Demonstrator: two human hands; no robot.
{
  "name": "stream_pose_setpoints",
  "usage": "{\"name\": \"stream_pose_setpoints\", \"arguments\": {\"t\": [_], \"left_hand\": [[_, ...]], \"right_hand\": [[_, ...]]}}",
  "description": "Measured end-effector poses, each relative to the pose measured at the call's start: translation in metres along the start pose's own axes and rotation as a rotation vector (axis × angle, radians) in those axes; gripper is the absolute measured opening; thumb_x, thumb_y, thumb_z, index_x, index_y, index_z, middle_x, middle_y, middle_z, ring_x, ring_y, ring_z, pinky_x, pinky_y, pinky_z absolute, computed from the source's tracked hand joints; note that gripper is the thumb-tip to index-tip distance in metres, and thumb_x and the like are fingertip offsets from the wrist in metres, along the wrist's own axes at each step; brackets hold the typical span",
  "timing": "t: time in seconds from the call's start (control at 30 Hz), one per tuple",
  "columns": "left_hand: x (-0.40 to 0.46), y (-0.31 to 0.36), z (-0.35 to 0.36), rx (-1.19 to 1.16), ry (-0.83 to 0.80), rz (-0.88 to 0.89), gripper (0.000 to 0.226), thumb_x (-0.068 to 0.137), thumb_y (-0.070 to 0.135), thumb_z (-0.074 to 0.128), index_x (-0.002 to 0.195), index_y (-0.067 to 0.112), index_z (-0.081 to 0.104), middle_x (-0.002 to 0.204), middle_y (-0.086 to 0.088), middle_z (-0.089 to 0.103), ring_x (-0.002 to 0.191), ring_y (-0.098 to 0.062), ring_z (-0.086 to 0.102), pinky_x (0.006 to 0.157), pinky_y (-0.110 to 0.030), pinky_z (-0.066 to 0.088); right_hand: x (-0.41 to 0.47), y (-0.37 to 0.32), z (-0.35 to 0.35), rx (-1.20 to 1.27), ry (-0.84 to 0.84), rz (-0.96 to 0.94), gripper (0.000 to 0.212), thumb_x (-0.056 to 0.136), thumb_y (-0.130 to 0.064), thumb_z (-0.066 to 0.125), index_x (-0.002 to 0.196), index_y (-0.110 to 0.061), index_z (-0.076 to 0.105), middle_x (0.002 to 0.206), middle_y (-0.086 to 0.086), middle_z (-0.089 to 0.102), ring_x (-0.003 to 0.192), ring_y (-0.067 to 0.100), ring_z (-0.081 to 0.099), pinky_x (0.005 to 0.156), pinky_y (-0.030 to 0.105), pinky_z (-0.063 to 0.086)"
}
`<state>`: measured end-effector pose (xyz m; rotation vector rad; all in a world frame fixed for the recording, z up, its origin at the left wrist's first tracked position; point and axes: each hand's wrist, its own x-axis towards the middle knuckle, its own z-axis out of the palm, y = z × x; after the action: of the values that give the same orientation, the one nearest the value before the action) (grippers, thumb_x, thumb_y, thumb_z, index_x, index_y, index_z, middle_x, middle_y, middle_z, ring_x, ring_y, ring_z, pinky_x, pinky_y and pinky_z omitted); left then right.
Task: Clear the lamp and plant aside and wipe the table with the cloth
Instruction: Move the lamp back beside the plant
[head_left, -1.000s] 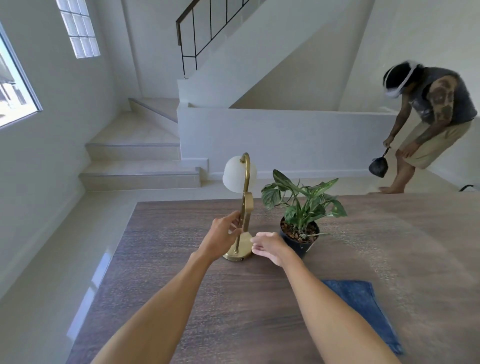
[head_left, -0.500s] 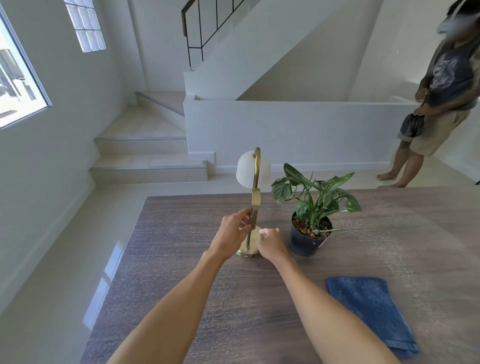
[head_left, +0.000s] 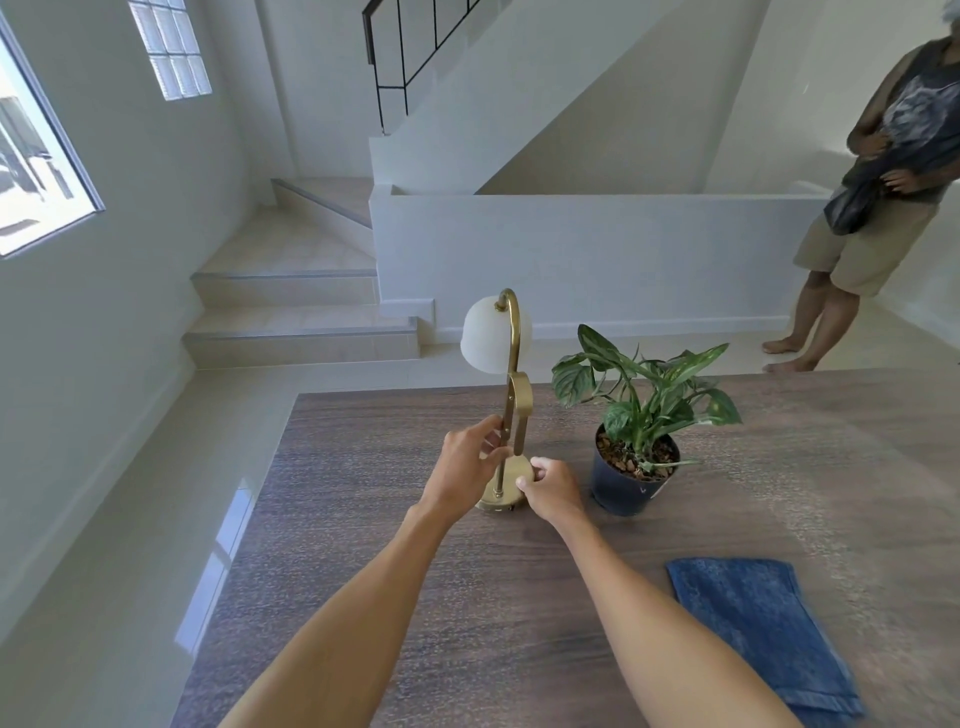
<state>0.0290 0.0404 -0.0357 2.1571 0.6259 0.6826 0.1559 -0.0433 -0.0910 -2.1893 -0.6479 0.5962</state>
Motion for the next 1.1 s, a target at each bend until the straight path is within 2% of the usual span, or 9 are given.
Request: {"name": "stream_pose_setpoints", "arguments": {"t": [0.1,0.2,0.27,0.37,0.43,0.53,0.67,0.8,1.1], "left_hand": [[-0.003,0.000,0.000,-0.003,0.009,-0.003,0.022,0.093,0.011,0.063,0.113,0.019,0.065,0.090,0.007,0.070,0.085,-0.004,0.064,0.069,-0.007,0.045],[-0.005,-0.002,0.001,-0.001,-0.002,0.003,0.022,0.094,0.013,0.063,0.115,0.019,0.064,0.092,0.006,0.071,0.087,-0.006,0.066,0.075,-0.018,0.052],[-0.005,-0.005,0.000,0.014,-0.010,-0.009,0.022,0.094,0.018,0.064,0.115,0.019,0.064,0.094,0.004,0.071,0.087,-0.006,0.066,0.075,-0.021,0.054],[-0.011,-0.010,-0.002,0.062,0.005,-0.054,0.012,0.093,0.028,0.066,0.103,0.023,0.065,0.086,0.009,0.071,0.081,-0.001,0.065,0.069,-0.015,0.050],[-0.020,-0.017,-0.001,0.063,0.042,-0.096,0.009,0.092,0.033,0.065,0.090,0.024,0.066,0.078,0.012,0.069,0.076,0.001,0.064,0.068,-0.021,0.052],[-0.035,-0.030,0.004,0.078,0.045,-0.146,0.019,0.093,0.037,0.061,0.080,0.025,0.066,0.075,0.012,0.069,0.073,0.000,0.063,0.067,-0.025,0.052],[-0.048,-0.039,0.015,0.105,-0.044,-0.162,0.019,0.091,0.044,0.058,0.087,0.028,0.067,0.084,0.014,0.071,0.081,-0.001,0.064,0.073,-0.030,0.056],[-0.056,-0.037,0.031,0.128,-0.070,-0.135,0.022,0.091,0.045,0.057,0.085,0.028,0.068,0.082,0.012,0.071,0.079,-0.006,0.066,0.073,-0.033,0.056],[-0.073,0.009,0.083,0.174,-0.133,-0.193,0.028,0.091,0.044,0.059,0.080,0.023,0.072,0.079,0.009,0.071,0.078,-0.015,0.067,0.076,-0.039,0.057]], "right_hand": [[-0.003,-0.004,0.001,-0.022,-0.026,0.011,0.026,0.088,-0.010,0.062,0.112,-0.001,0.069,0.102,0.012,0.074,0.101,0.027,0.067,0.080,0.035,0.052],[-0.001,-0.005,-0.001,-0.069,-0.058,0.015,0.016,0.083,-0.010,0.059,0.094,-0.008,0.071,0.084,0.004,0.069,0.087,0.023,0.064,0.065,0.031,0.048],[0.000,-0.005,-0.003,-0.093,-0.108,0.015,0.026,0.083,-0.012,0.057,0.107,-0.009,0.069,0.086,0.001,0.064,0.087,0.021,0.059,0.060,0.028,0.042],[-0.003,-0.002,-0.012,-0.131,-0.161,0.004,0.056,0.088,-0.017,0.057,0.143,-0.010,0.050,0.116,0.005,0.067,0.104,0.021,0.060,0.076,0.027,0.043],[-0.012,-0.002,-0.020,-0.150,-0.180,-0.001,0.060,0.091,-0.017,0.058,0.149,-0.014,0.043,0.119,0.007,0.069,0.103,0.020,0.062,0.079,0.026,0.042],[-0.021,0.001,-0.032,-0.181,-0.195,-0.031,0.054,0.091,-0.019,0.063,0.143,-0.020,0.052,0.106,0.000,0.069,0.096,0.015,0.062,0.080,0.024,0.043],[-0.031,0.007,-0.044,-0.237,-0.203,-0.053,0.044,0.092,-0.023,0.064,0.136,-0.024,0.061,0.111,-0.001,0.067,0.101,0.015,0.062,0.085,0.023,0.043],[-0.046,0.019,-0.057,-0.263,-0.196,-0.039,0.038,0.094,-0.026,0.062,0.131,-0.028,0.063,0.114,-0.002,0.066,0.103,0.014,0.061,0.085,0.023,0.041],[-0.057,0.065,-0.124,-0.390,-0.201,-0.117,0.036,0.097,-0.017,0.048,0.126,-0.025,0.068,0.117,-0.002,0.070,0.109,0.018,0.064,0.090,0.026,0.049]]}}
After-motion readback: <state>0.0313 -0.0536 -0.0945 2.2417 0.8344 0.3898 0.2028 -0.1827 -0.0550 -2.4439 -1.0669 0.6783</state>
